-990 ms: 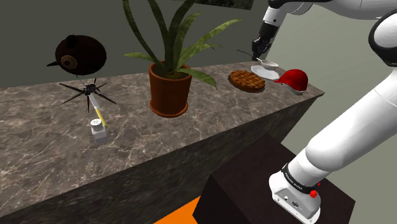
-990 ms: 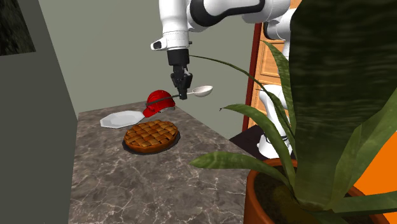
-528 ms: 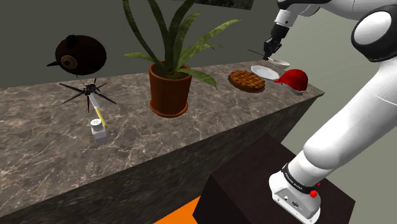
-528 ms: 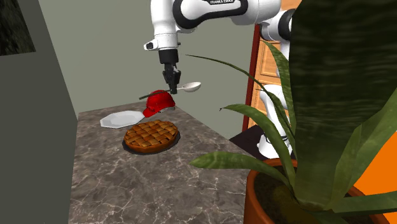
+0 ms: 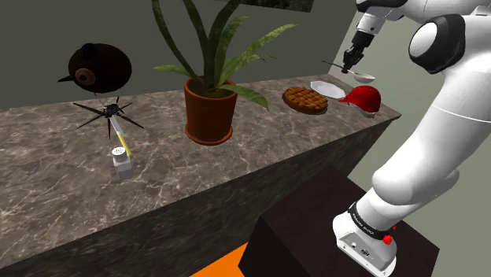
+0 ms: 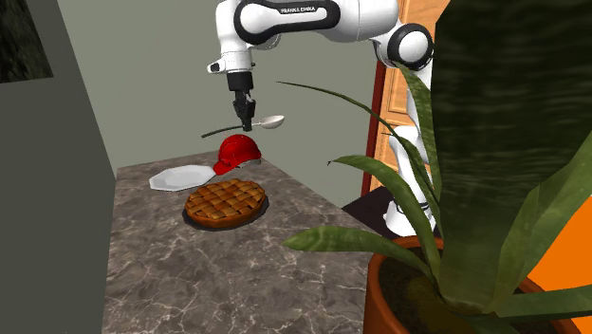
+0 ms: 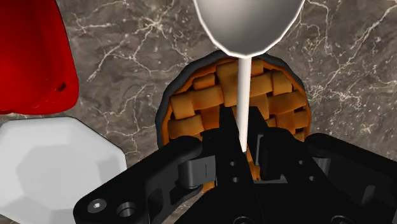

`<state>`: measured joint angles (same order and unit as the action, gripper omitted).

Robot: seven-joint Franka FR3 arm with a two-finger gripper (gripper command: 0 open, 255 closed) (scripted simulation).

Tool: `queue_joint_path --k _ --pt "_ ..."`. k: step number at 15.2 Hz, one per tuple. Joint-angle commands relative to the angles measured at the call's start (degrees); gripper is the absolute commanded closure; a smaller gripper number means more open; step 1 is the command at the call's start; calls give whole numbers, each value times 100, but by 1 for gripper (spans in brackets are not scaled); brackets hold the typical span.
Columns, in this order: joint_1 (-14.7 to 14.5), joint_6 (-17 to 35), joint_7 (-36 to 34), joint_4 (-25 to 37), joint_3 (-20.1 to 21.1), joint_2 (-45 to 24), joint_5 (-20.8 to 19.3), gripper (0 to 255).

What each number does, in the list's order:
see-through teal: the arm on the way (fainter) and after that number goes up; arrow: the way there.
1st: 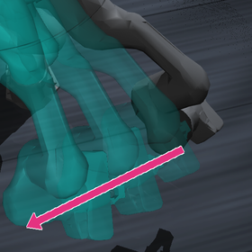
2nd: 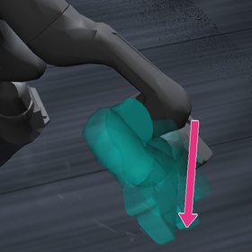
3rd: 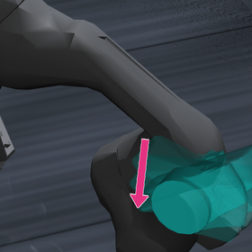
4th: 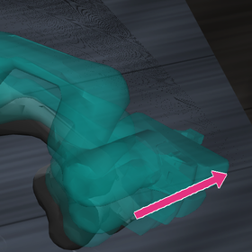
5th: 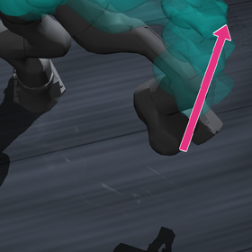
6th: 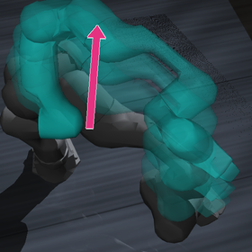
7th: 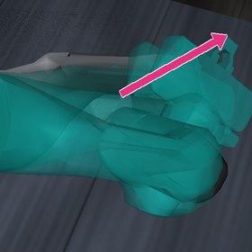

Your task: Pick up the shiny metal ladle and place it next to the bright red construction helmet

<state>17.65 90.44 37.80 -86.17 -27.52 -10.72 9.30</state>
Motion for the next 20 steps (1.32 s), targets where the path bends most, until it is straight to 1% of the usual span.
queue_joint_path --k 1,4,12,20 --pt "224 -126 288 417 -90 -359 154 255" --pt "657 -410 705 1176 -189 -937 407 255" --pt "553 256 744 411 -167 -834 362 255" --pt "495 864 805 -198 -145 -842 383 255"
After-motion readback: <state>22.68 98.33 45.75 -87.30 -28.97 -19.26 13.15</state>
